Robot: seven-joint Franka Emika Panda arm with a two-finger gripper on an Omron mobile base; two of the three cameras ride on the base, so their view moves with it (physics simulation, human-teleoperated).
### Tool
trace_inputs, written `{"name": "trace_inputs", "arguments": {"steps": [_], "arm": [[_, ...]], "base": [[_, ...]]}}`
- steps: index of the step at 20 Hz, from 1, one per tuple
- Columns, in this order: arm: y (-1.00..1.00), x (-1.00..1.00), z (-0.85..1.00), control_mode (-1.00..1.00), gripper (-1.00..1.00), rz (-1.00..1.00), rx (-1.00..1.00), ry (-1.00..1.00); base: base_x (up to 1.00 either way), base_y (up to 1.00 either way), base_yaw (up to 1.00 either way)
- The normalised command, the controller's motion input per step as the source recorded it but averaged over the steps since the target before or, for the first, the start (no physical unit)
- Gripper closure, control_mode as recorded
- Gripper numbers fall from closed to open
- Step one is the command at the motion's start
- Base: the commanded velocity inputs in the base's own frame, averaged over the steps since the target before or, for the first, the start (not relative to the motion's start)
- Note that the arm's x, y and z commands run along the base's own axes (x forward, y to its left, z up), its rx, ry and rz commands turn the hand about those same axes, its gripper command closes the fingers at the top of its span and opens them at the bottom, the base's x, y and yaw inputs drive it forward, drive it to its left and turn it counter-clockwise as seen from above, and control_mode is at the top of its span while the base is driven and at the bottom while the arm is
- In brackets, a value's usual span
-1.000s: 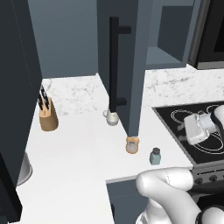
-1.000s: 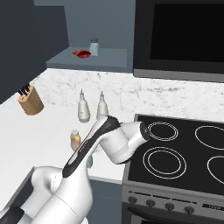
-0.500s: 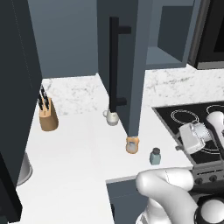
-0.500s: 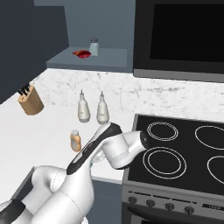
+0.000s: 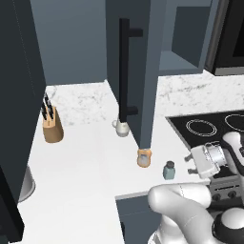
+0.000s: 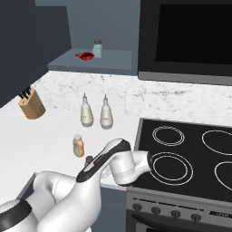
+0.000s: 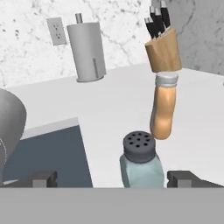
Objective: Put the shaker and condiment bottle from the counter next to their counterparts in the cabinet.
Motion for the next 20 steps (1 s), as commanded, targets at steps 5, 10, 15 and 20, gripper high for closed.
{"name": "trace_inputs", "arguments": {"steps": [5, 10, 15, 20], "arm": [[0.06, 0.04, -0.46, -1.0, -1.0, 0.0, 0.09, 0.08], [0.0, 0.11, -0.16, -1.0, -1.0, 0.0, 0.07, 0.08], [0.0, 0.11, -0.01, -1.0, -1.0, 0.0, 0.11, 0.08], [0.0, 0.06, -0.07, -1.0, -1.0, 0.0, 0.09, 0.05]], "base": [[0.0, 0.0, 0.0], [0.0, 0.0, 0.0], [0.0, 0.0, 0.0], [0.0, 0.0, 0.0]]}}
